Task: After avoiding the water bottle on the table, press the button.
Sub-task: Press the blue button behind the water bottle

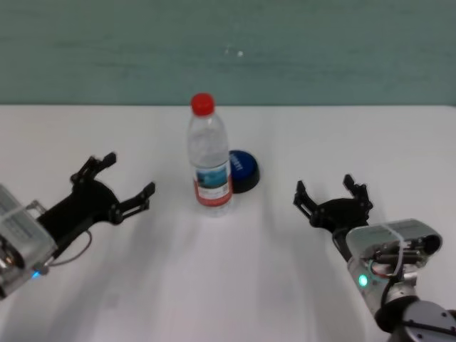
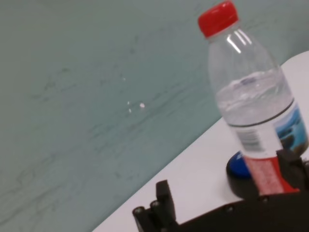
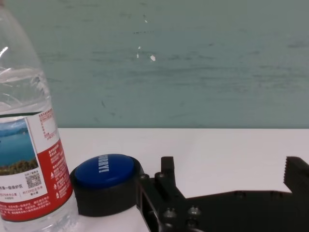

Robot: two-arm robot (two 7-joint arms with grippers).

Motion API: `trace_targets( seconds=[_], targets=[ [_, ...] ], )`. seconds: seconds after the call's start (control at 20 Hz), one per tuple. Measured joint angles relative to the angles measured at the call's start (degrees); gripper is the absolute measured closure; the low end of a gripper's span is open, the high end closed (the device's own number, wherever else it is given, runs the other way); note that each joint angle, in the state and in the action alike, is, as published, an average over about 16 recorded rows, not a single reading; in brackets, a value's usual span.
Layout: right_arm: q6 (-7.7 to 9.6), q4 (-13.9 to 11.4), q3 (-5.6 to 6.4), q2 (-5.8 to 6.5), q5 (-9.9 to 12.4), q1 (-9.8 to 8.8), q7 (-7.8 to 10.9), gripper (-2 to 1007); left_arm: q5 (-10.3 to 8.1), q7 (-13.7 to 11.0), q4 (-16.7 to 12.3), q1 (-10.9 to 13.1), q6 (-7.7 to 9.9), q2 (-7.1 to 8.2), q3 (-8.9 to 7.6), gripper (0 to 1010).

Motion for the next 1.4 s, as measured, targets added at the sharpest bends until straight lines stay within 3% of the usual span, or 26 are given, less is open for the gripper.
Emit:
trace_targets(
  seconds=[0.25, 0.5, 1.05, 1.4],
  targets=[
    [0.0, 0.0, 0.0, 0.0, 0.0, 0.0, 0.0, 1, 0.98, 1.9, -5.4, 4.6, 0.73, -0.26, -1.08, 10],
    [0.0, 0.0, 0.0, 0.0, 0.0, 0.0, 0.0, 1, 2.32, 4.4, -8.2, 7.4, 1.74, -2.47, -1.48, 10],
    [0.0, 0.0, 0.0, 0.0, 0.0, 0.0, 0.0, 1, 5.05, 8.4, -8.6, 9.1, 3.56, -8.76, -0.18, 10],
    [0.0, 0.0, 0.0, 0.0, 0.0, 0.0, 0.0, 1, 6.37, 10.3, -9.0, 11.5, 2.91, -11.31, 0.16, 10]
  ],
)
